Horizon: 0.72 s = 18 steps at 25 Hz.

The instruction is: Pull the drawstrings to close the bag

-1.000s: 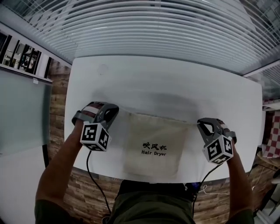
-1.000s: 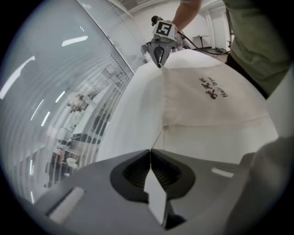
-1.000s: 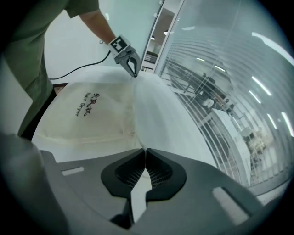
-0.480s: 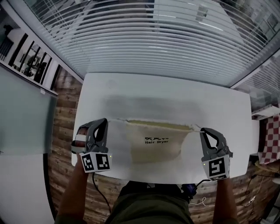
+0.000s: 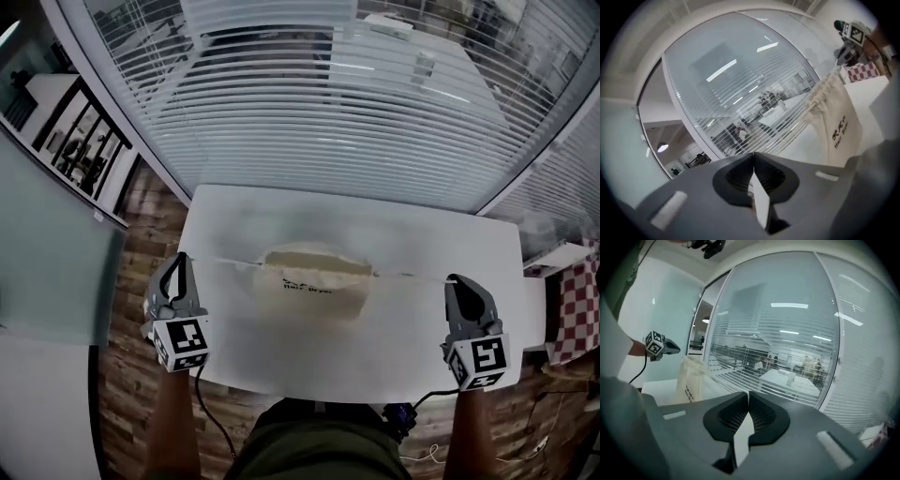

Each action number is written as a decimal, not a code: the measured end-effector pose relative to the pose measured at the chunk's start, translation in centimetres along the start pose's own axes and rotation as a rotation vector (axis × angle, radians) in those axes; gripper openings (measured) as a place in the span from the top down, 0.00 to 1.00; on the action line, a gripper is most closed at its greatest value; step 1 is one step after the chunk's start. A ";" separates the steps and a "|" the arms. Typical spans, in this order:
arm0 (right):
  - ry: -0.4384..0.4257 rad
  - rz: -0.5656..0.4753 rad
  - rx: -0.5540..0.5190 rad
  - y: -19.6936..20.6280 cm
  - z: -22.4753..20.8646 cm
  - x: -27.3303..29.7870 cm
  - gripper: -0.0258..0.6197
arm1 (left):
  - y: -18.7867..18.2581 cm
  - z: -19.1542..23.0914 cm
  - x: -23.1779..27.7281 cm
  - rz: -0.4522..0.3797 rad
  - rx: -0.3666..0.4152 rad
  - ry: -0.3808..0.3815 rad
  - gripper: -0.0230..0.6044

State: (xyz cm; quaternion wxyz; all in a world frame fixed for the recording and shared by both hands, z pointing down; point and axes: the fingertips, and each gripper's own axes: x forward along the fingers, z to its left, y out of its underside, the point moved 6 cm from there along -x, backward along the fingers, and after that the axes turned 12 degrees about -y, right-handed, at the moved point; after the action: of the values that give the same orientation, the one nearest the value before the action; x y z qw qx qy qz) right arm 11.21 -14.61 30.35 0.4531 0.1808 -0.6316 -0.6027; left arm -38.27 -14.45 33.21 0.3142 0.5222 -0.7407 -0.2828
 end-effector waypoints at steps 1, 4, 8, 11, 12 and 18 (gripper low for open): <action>0.014 -0.019 0.029 -0.3 -0.6 -0.4 0.94 | -0.2 0.7 0.2 -0.004 -0.025 -0.013 0.96; 0.043 -0.084 0.106 -0.9 -2.2 -1.5 0.94 | -0.8 2.4 0.5 -0.031 -0.097 -0.047 0.96; 0.071 -0.157 0.154 -1.9 -2.4 -2.8 0.94 | -0.7 3.9 0.2 -0.043 -0.207 -0.100 0.96; 0.093 -0.192 0.179 -2.6 -2.3 -2.6 0.94 | 1.0 4.6 1.3 -0.020 -0.340 -0.124 0.96; 0.097 -0.199 0.189 -2.9 -2.4 -2.5 0.94 | 1.2 4.9 1.5 -0.019 -0.375 -0.130 0.96; 0.122 -0.268 0.287 -3.4 -3.8 -3.0 0.94 | 0.0 6.5 1.4 -0.053 -0.640 -0.080 0.96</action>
State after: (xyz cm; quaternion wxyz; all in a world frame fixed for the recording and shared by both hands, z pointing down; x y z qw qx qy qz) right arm 14.75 -15.28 25.61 0.3761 0.3622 -0.6527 -0.5490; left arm -43.63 -15.21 29.29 0.4255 0.4046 -0.6121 -0.5297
